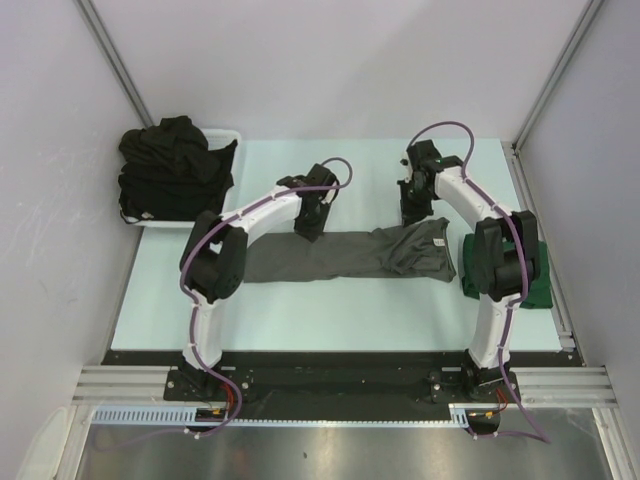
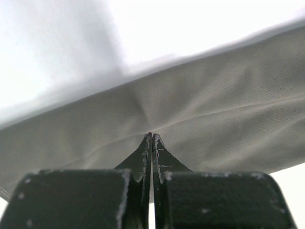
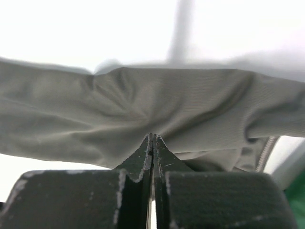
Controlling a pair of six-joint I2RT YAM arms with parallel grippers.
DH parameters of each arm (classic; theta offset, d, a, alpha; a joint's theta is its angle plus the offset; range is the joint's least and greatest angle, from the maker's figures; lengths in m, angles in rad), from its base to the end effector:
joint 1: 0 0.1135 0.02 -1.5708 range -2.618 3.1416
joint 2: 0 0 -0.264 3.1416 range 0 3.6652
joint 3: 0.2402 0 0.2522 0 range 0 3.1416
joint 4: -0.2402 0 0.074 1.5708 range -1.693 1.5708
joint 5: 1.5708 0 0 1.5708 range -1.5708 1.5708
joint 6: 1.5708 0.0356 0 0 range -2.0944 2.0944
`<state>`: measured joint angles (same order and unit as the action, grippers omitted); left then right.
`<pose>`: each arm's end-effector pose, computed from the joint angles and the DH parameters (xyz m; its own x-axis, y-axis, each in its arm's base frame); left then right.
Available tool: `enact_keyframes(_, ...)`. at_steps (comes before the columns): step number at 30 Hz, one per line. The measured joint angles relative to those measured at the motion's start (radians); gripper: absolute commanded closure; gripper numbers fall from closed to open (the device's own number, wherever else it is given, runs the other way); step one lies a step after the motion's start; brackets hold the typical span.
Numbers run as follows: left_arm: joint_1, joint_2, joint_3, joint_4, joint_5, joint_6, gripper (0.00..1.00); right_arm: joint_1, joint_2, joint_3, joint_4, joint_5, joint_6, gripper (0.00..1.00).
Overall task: Fold and stack the t-shirts
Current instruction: Fold the other side of the tshirt into a rectangle
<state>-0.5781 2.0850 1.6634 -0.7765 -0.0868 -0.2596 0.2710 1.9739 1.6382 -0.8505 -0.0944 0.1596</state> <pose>0.3683 -0.2366 0.1959 -0.8868 0.2733 -0.3727 0.3004 0.9537 -0.0154 0.3996 0.1145 0.2308 -0.9295 -0.0940 -0.3565 -0.1548 0.9771 0.1459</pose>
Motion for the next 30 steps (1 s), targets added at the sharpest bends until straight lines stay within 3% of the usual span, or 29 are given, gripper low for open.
enact_keyframes(10, 0.021, 0.004, -0.108, 0.019, -0.015, 0.0, 1.0, -0.03, -0.028, -0.054, 0.005, 0.004, -0.003, 1.0)
enact_keyframes(20, 0.026, 0.005, -0.116, 0.037, -0.014, 0.0, 1.0, -0.052, -0.046, -0.116, 0.019, 0.004, -0.005, 1.0)
enact_keyframes(30, 0.037, -0.01, -0.142, 0.064, 0.008, 0.003, 1.0, -0.114, 0.138, -0.04, 0.009, 0.002, -0.008, 1.0)
